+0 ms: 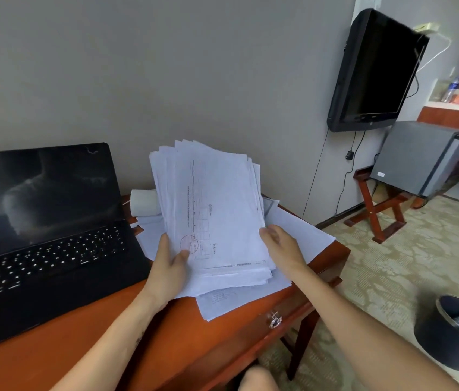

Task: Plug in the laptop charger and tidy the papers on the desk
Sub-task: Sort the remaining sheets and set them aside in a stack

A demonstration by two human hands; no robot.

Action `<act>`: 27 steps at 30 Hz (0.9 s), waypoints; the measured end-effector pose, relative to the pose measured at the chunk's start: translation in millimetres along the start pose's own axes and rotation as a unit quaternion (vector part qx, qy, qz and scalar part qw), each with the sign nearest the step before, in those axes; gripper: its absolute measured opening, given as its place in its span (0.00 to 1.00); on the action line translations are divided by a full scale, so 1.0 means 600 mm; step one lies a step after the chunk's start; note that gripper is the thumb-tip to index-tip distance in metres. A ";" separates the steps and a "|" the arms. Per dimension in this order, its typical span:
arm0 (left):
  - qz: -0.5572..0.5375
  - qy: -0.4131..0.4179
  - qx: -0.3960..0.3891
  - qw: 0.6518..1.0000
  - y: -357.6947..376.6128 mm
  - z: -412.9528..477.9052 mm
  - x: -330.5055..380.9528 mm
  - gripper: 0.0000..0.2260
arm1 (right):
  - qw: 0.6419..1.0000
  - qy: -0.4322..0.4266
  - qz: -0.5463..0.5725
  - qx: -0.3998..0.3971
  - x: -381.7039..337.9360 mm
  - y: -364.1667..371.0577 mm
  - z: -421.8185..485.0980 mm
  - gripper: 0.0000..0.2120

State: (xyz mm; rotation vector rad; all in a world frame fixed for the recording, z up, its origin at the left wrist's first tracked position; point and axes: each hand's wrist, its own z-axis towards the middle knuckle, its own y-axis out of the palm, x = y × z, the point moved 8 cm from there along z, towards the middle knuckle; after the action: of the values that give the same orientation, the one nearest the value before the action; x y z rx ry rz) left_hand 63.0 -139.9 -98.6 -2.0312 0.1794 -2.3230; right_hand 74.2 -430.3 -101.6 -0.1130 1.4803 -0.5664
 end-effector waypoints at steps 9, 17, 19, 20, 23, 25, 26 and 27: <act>0.045 0.136 -0.001 0.990 -0.004 0.029 0.112 0.24 | 0.965 -0.067 0.252 0.014 -0.163 -0.045 0.018 0.11; -0.004 0.051 0.047 0.998 -0.008 0.039 0.066 0.22 | 0.963 -0.126 0.209 0.116 -0.156 -0.032 -0.048 0.15; -0.010 0.024 0.054 0.998 -0.010 0.028 0.052 0.19 | 0.963 -0.095 0.225 0.117 -0.133 -0.022 -0.056 0.17; -0.016 0.015 0.058 0.998 -0.013 0.025 0.053 0.18 | 0.960 -0.086 0.238 0.120 -0.129 -0.021 -0.057 0.17; -0.028 0.015 0.068 0.997 -0.019 0.030 0.079 0.19 | 0.958 -0.082 0.251 0.114 -0.137 -0.023 -0.053 0.17; -0.052 0.027 0.072 0.996 -0.027 0.040 0.101 0.21 | 0.958 -0.087 0.249 0.108 -0.145 -0.022 -0.050 0.18; -0.066 0.031 0.078 0.994 -0.031 0.044 0.114 0.21 | 0.959 -0.090 0.250 0.104 -0.148 -0.021 -0.050 0.18; -0.077 0.037 0.087 0.993 -0.037 0.048 0.126 0.20 | 0.959 -0.093 0.250 0.100 -0.151 -0.018 -0.051 0.18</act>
State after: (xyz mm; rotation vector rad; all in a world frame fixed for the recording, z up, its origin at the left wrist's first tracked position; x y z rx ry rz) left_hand 81.8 -128.1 -18.0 -1.9421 -0.1769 -2.4069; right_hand 42.7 -393.4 -18.7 0.3506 1.1993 -0.2791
